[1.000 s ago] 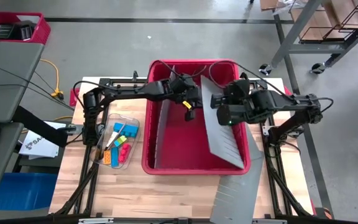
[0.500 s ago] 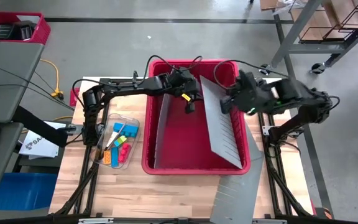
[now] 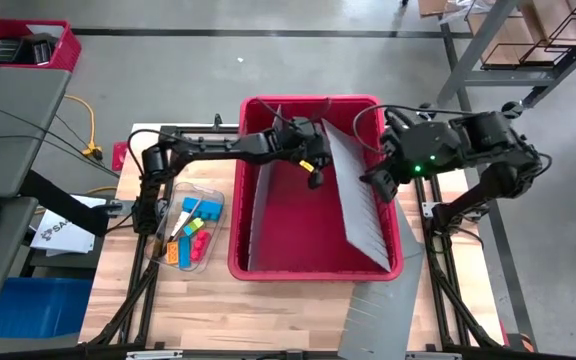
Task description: Sort Items/Unsort Items
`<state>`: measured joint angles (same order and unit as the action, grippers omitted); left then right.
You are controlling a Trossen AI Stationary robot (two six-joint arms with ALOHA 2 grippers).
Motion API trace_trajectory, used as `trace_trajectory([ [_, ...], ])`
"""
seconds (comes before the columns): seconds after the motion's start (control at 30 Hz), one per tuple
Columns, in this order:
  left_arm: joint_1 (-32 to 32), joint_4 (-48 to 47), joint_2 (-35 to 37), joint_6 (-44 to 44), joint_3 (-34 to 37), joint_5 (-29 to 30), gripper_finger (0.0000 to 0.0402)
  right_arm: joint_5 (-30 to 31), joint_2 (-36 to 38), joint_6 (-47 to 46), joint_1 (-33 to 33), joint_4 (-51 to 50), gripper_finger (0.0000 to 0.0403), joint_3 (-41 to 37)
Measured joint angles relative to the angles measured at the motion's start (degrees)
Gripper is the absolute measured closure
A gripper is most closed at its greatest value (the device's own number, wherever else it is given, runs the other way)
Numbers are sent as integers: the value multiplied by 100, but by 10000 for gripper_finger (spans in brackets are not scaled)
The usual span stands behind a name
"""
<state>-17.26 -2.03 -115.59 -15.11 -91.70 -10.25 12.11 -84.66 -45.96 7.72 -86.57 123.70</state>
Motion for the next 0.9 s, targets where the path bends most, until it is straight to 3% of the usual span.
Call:
trace_trajectory([
  [0.2,257,129,-3,0,-1,375,402,-382,-449,313,-34,-49,209,-2],
  [0.6,396,-19,-3,139,-578,621,401,-656,-1136,743,-365,-352,208,-7],
  [0.9,395,-336,-3,149,-715,654,402,-233,-1098,851,-814,-347,209,-7],
])
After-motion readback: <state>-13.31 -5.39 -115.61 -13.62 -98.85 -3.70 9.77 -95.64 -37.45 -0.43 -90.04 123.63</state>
